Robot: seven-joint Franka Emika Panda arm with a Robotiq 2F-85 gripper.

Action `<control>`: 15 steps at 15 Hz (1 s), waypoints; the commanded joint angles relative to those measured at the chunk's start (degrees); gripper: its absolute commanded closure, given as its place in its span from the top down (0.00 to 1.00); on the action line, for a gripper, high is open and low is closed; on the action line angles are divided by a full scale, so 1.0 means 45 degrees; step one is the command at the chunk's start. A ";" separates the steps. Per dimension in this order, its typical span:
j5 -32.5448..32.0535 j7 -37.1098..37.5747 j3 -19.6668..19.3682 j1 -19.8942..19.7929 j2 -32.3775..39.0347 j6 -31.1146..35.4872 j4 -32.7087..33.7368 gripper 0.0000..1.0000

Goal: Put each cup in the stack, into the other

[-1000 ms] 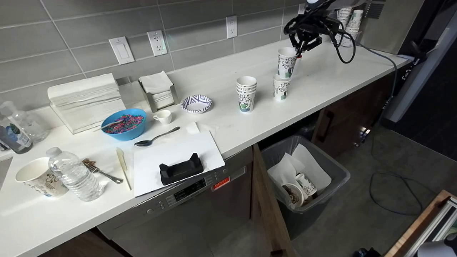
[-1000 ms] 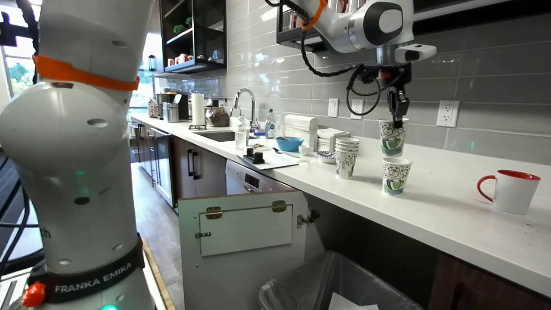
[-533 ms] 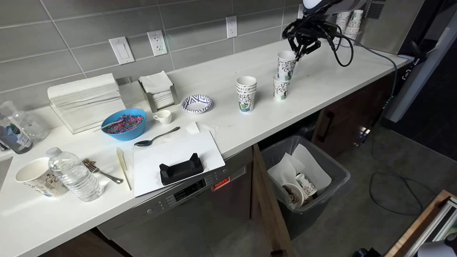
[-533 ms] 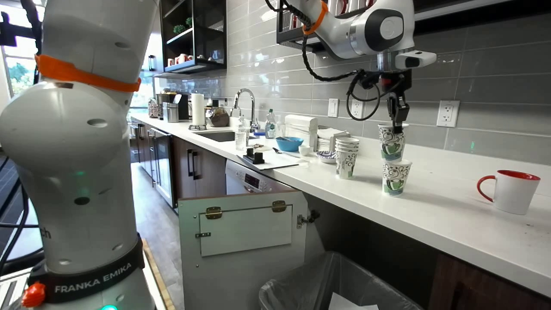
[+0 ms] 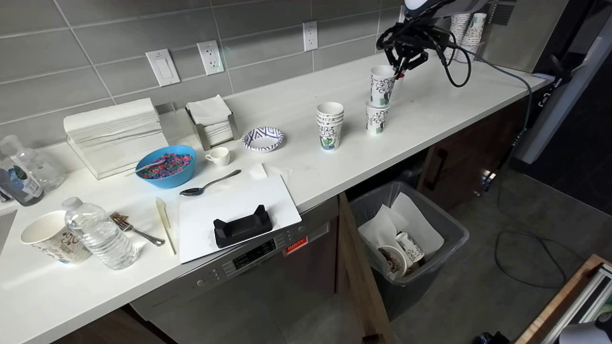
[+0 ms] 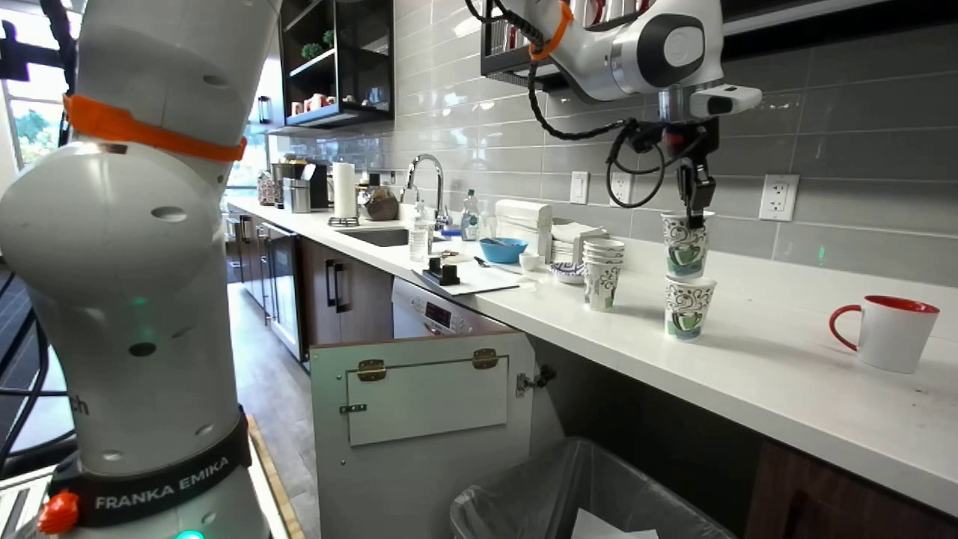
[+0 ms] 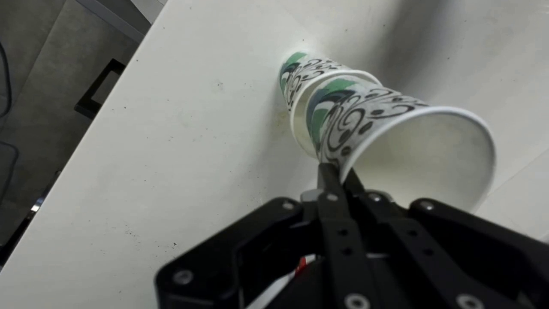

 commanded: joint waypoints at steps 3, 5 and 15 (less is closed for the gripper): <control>0.0218 0.0133 -0.0051 -0.0042 0.0614 0.0199 0.0476 0.01; 0.0244 0.0117 -0.0045 -0.0052 0.0763 0.0155 0.0566 0.01; 0.0219 0.0037 -0.0005 0.0018 0.1554 -0.0141 0.1005 0.74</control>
